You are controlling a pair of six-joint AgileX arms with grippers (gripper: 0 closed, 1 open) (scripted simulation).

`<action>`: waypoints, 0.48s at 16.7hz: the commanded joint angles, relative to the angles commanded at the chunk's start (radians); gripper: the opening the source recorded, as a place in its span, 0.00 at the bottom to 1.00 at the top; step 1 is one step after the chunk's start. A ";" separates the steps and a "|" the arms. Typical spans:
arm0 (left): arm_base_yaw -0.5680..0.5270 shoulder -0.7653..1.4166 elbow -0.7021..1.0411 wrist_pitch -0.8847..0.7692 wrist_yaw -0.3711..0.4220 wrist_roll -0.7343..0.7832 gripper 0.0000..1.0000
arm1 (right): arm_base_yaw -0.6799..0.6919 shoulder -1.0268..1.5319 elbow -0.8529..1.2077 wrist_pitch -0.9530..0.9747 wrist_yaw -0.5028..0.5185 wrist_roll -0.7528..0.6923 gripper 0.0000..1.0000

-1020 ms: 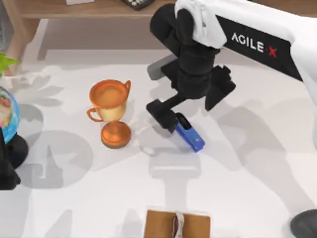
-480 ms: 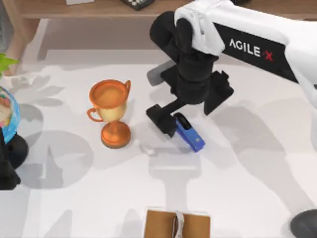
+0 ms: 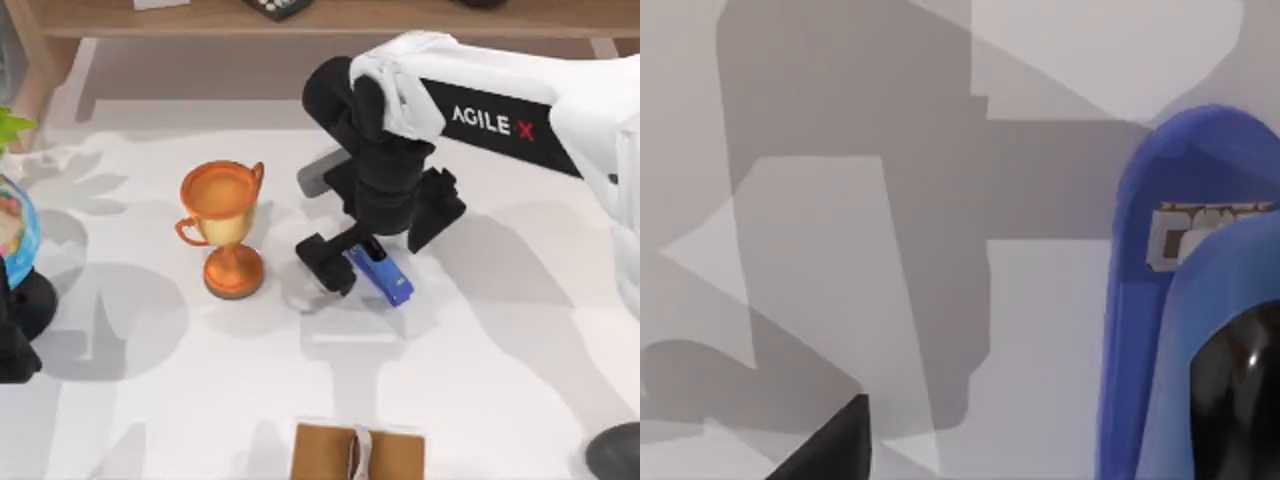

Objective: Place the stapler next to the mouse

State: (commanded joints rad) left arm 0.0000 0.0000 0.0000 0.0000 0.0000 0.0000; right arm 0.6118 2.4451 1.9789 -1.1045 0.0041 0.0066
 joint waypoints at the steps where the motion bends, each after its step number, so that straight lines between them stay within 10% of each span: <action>1: 0.000 0.000 0.000 0.000 0.000 0.000 1.00 | 0.000 0.000 0.000 0.000 0.000 0.000 0.92; 8: 0.000 0.000 0.000 0.000 0.000 0.000 1.00 | 0.000 0.000 0.000 0.000 0.000 0.000 0.40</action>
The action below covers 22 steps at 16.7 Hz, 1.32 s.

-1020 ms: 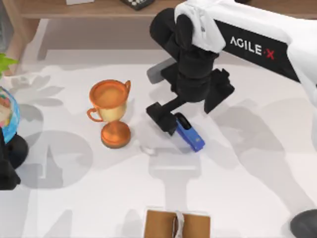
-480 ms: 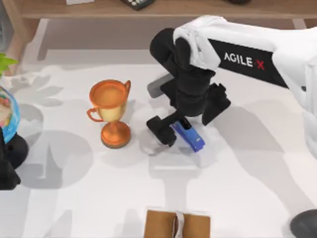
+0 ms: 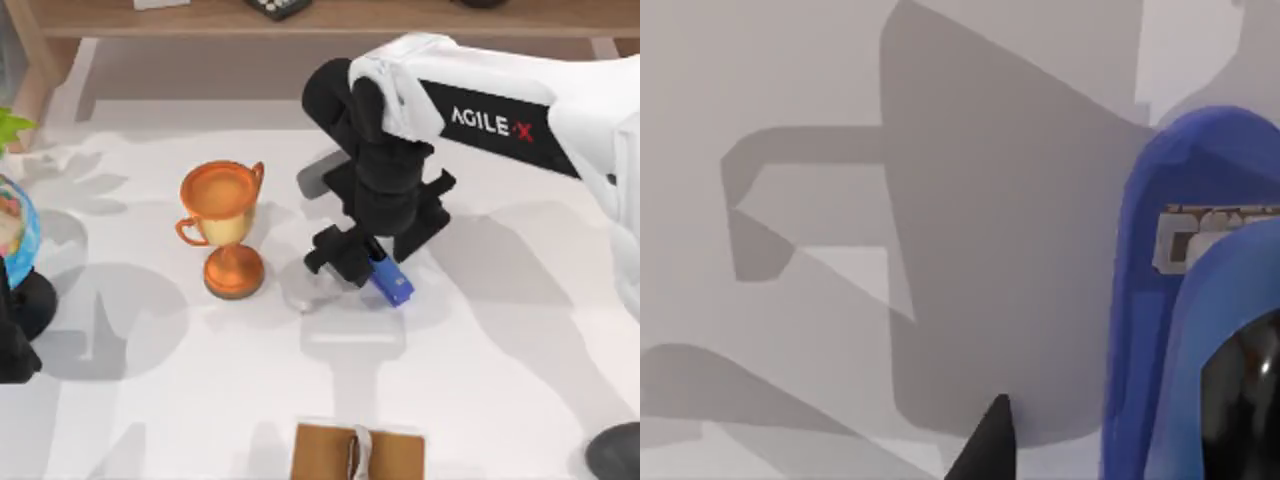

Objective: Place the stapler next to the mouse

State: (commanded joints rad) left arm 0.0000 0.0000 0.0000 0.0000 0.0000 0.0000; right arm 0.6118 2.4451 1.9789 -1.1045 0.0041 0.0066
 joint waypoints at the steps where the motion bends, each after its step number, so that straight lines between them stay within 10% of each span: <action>1: 0.000 0.000 0.000 0.000 0.000 0.000 1.00 | 0.000 0.000 0.000 0.000 0.000 0.000 0.32; 6: 0.000 0.000 0.000 0.000 0.000 0.000 1.00 | 0.000 0.000 0.000 0.000 0.000 0.000 0.00; 22: 0.000 0.000 0.000 0.000 0.000 0.000 1.00 | -0.003 -0.013 0.037 -0.049 0.002 -0.001 0.00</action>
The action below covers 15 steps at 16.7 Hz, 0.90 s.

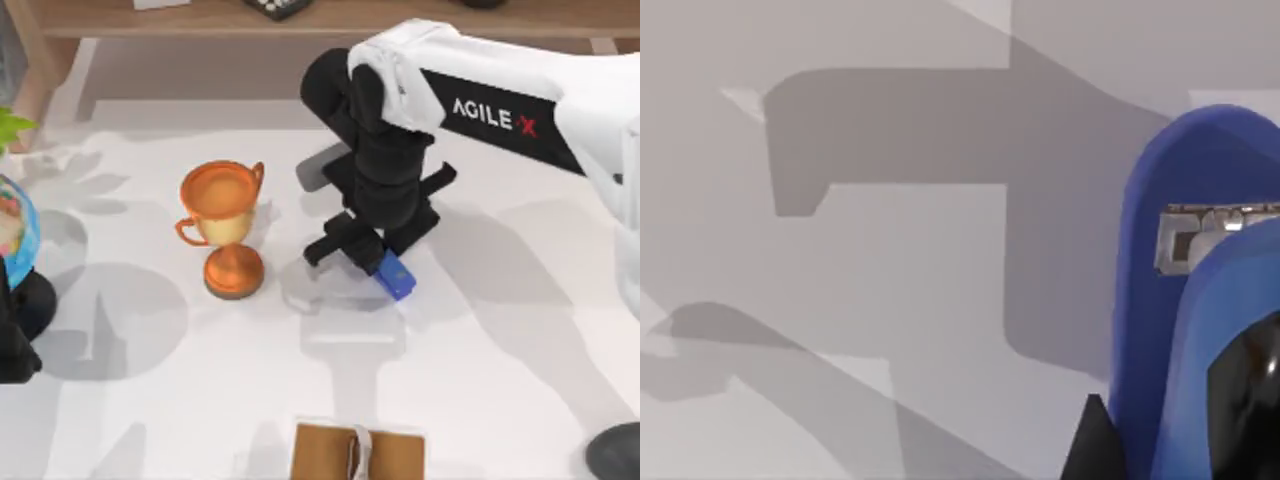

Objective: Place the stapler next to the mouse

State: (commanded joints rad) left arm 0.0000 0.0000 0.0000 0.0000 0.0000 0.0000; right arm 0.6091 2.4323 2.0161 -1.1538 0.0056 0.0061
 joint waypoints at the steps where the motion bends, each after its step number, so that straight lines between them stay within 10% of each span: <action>1: 0.000 0.000 0.000 0.000 0.000 0.000 1.00 | 0.000 -0.002 0.005 -0.007 0.000 0.000 0.00; 15: 0.000 0.000 0.000 0.000 0.000 0.000 1.00 | -0.034 -0.060 -0.015 -0.029 0.000 0.014 0.00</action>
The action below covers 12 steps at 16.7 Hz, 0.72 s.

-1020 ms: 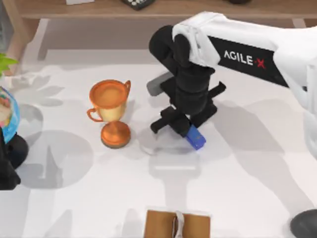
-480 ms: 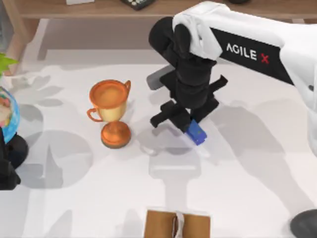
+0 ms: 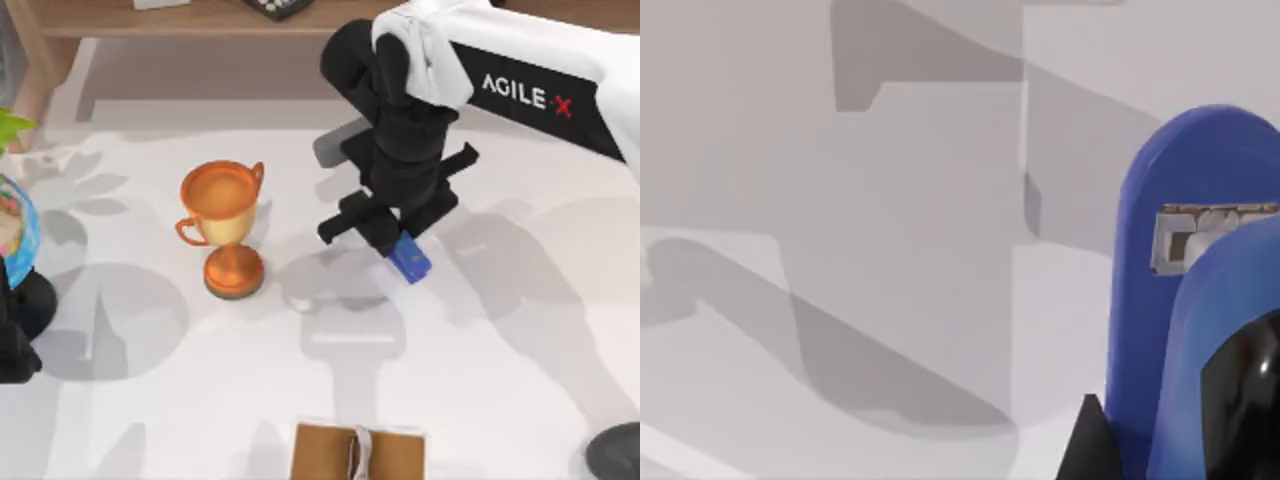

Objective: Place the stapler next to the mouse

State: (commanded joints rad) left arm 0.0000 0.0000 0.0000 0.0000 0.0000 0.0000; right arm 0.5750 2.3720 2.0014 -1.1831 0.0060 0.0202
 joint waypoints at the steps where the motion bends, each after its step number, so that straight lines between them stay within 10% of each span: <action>1: 0.000 0.000 0.000 0.000 0.000 0.000 1.00 | -0.020 -0.026 -0.033 0.012 0.000 0.008 0.00; 12: 0.000 0.000 0.000 0.000 0.000 0.000 1.00 | -0.343 -0.416 -0.606 0.185 0.004 0.136 0.00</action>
State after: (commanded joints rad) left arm 0.0000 0.0000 0.0000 0.0000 0.0000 0.0000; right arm 0.2316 1.9555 1.3950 -0.9978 0.0098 0.1558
